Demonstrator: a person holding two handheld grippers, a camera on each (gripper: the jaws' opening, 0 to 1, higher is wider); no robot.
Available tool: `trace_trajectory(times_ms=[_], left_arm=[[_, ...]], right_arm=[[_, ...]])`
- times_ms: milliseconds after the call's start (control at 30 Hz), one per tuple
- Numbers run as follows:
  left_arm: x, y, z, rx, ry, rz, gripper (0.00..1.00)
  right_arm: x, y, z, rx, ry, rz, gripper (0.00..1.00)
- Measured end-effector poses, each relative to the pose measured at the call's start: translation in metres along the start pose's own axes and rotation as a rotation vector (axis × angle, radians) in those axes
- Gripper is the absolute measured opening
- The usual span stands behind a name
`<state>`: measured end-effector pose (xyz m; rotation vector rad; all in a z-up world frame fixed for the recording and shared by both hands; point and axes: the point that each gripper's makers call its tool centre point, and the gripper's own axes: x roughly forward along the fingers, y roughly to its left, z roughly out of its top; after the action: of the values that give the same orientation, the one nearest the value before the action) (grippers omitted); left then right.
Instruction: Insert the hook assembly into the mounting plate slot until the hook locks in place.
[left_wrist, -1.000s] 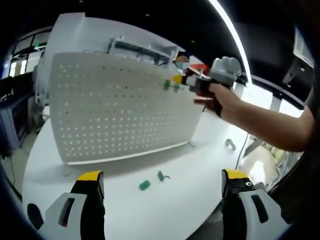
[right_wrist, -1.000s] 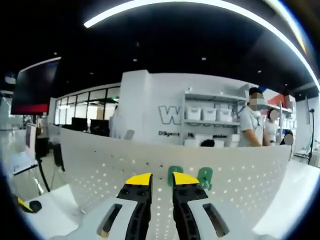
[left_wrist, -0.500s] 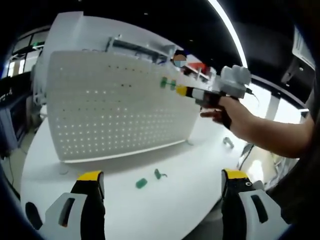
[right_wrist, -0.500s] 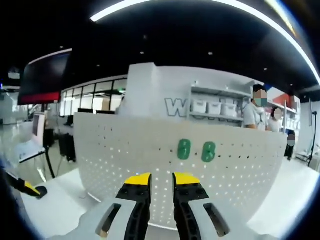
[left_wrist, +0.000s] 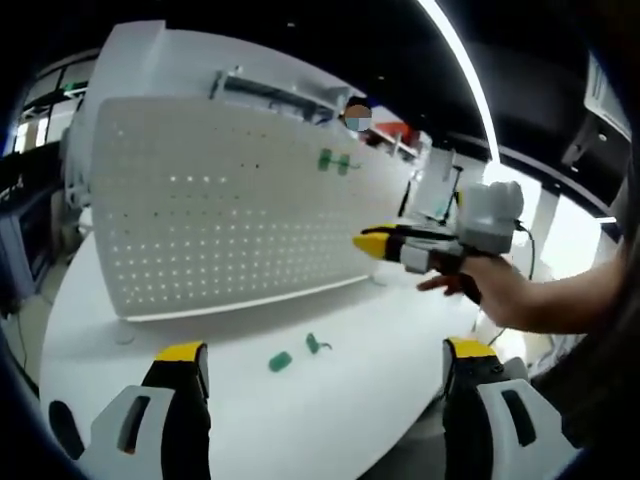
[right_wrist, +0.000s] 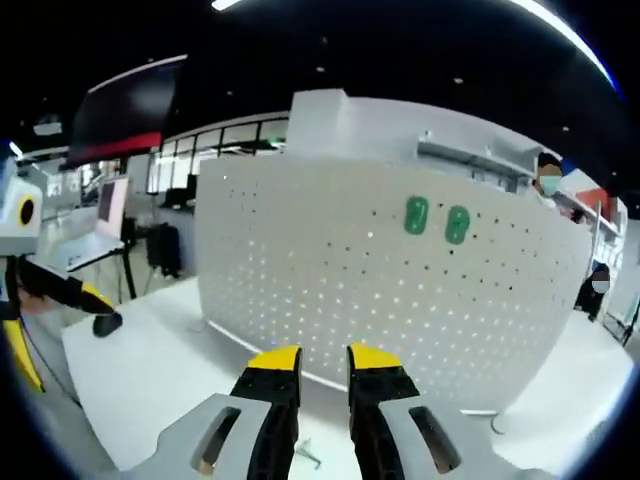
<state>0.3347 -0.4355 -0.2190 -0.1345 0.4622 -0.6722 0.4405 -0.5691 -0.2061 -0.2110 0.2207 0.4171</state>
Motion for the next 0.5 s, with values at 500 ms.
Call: trace_trajectory(times_ms=[500], left_arm=[[-0.001,0.002,-0.006,-0.004,0.017,0.006,0.99]], right_arm=[[-0.018,0.053,-0.053,0.016,0.115,0.132,0.21]])
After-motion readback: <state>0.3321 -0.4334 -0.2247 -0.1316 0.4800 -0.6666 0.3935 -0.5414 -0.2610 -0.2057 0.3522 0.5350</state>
